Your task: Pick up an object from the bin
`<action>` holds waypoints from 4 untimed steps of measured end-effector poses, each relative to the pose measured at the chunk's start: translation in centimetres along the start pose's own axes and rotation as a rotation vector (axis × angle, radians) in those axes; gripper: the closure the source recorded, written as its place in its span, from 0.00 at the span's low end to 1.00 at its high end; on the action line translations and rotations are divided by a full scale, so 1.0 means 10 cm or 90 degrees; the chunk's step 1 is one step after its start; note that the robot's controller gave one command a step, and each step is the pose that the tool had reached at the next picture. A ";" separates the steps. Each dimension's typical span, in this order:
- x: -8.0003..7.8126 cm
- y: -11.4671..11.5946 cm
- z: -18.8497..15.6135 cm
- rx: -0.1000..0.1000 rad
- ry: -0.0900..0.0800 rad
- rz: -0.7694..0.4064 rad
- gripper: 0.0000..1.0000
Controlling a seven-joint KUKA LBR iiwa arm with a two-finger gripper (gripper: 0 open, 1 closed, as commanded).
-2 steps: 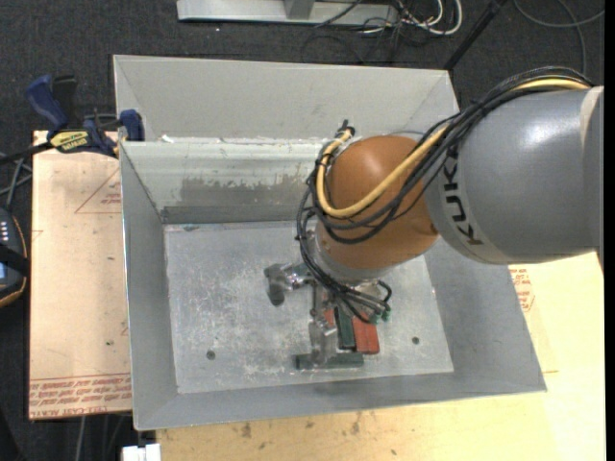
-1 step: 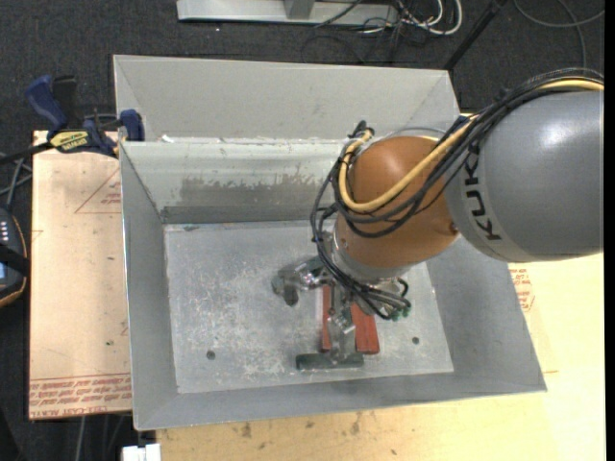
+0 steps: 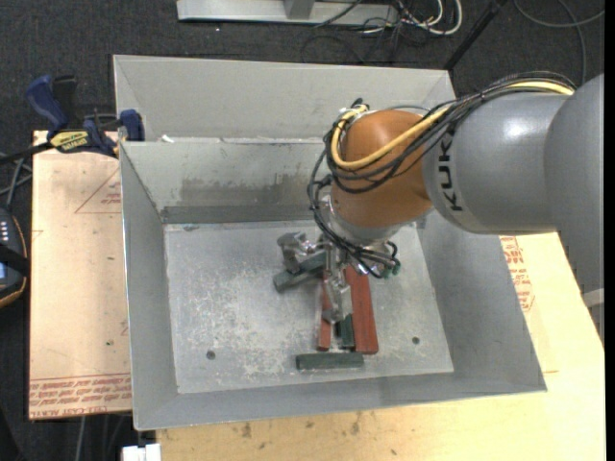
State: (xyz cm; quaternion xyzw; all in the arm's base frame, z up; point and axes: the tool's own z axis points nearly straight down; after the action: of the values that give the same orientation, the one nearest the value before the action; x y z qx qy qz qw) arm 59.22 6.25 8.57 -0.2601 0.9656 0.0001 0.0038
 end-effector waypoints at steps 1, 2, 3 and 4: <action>0.86 0.15 0.12 0.001 -0.005 -0.200 1.00; 0.86 0.15 0.12 0.001 -0.005 -0.200 1.00; 0.86 0.15 0.11 0.001 -0.004 -0.199 1.00; 0.87 0.17 0.05 -0.003 0.001 -0.199 1.00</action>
Offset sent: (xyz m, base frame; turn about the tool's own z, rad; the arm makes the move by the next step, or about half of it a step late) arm 0.0000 0.0000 0.0000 0.0000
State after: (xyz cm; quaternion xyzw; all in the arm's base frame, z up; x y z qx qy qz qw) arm 50.90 3.34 8.01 -0.4076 0.9132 0.0012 0.0025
